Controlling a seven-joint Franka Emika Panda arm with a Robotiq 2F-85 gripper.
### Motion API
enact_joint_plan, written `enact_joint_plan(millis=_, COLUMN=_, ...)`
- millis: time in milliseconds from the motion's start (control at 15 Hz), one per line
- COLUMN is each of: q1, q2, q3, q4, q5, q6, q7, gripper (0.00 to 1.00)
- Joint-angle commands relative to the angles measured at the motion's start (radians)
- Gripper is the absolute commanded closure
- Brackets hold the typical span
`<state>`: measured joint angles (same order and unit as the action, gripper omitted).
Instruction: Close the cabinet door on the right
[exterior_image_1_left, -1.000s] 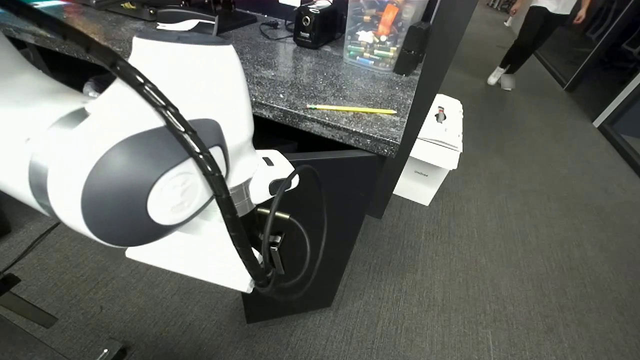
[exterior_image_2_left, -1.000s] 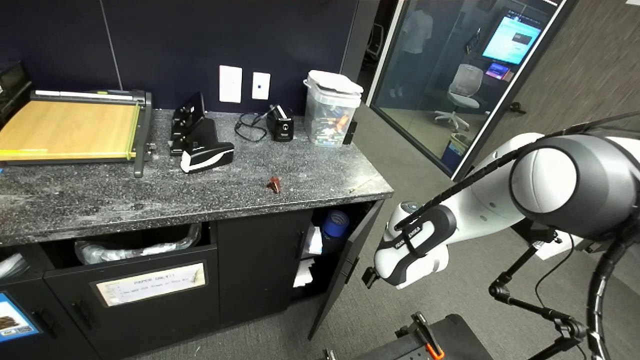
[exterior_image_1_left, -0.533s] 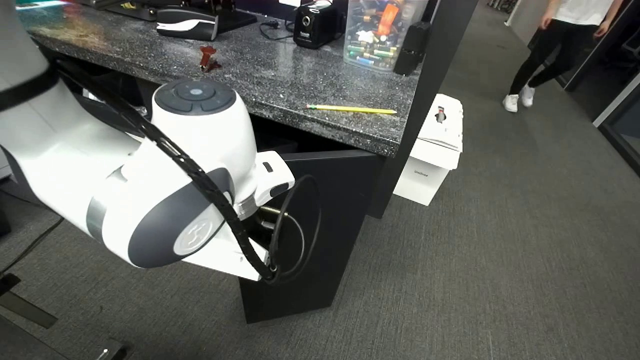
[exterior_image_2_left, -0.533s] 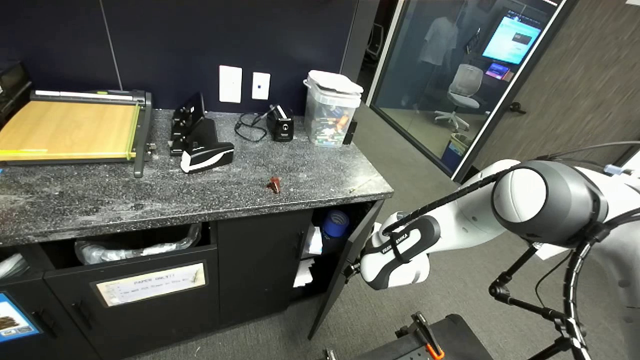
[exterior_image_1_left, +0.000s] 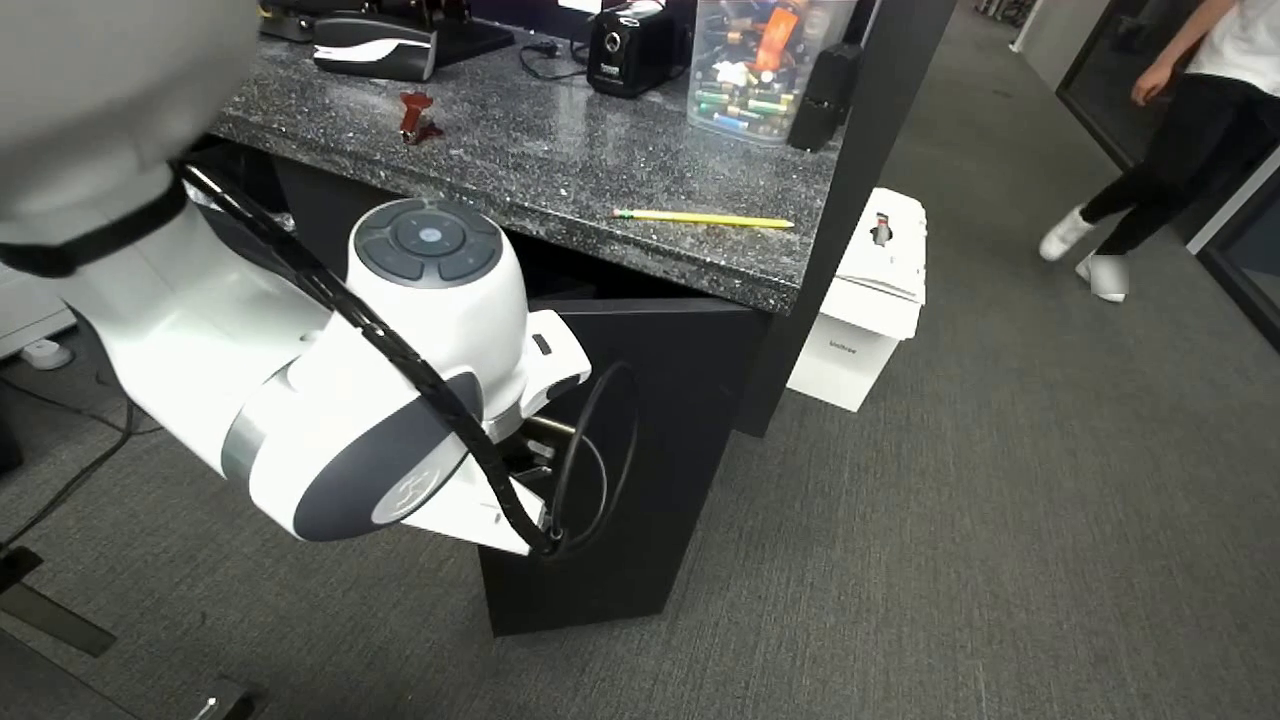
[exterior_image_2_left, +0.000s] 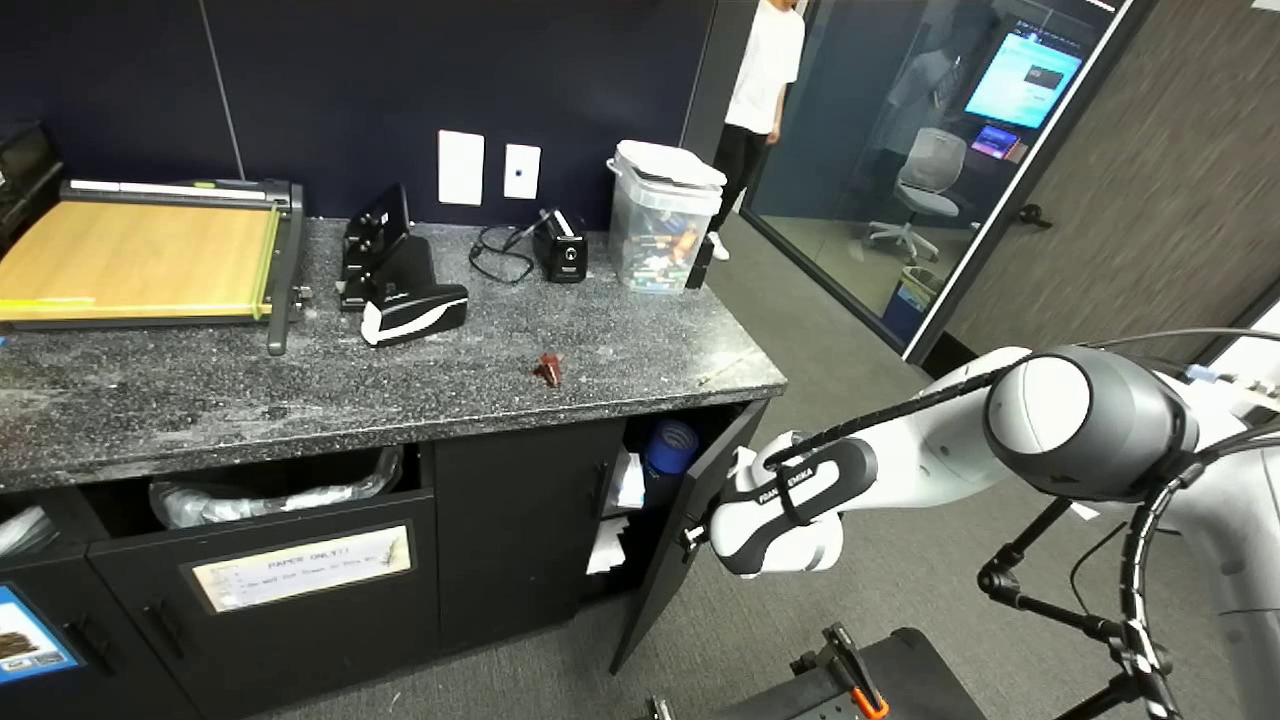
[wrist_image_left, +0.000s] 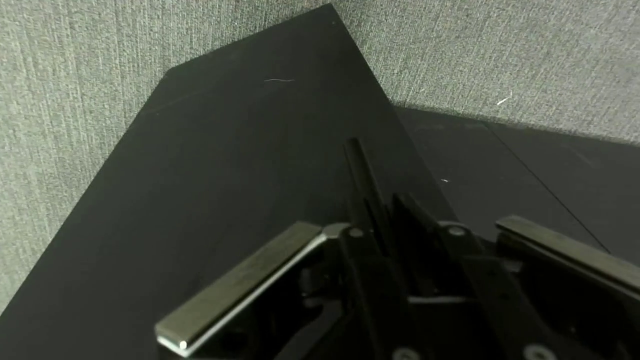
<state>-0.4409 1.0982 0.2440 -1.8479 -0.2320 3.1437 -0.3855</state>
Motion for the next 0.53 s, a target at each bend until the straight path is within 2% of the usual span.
enact_joint_plan(millis=0, q1=-0.081, q2=0.063, q3=0.119, q4=0.071, q5=-0.015, q6=0.012, q7=-0.05, gripper=0.99)
enact_joint_plan(millis=67, q1=-0.091, q2=0.079, q3=0.143, q4=0.092, q5=-0.015, q6=0.01, q7=-0.061, gripper=0.96)
enact_joint_plan(millis=200, q1=-0.091, q2=0.126, q3=0.19, q4=0.167, q5=-0.017, q6=0.018, q7=-0.078, gripper=0.96)
enact_joint_plan(millis=333, q1=-0.075, q2=0.191, q3=0.245, q4=0.291, q5=-0.01, q6=-0.008, q7=-0.082, gripper=0.96)
enact_joint_plan(millis=467, q1=-0.045, q2=0.253, q3=0.268, q4=0.408, q5=-0.004, q6=-0.006, q7=-0.082, gripper=0.96)
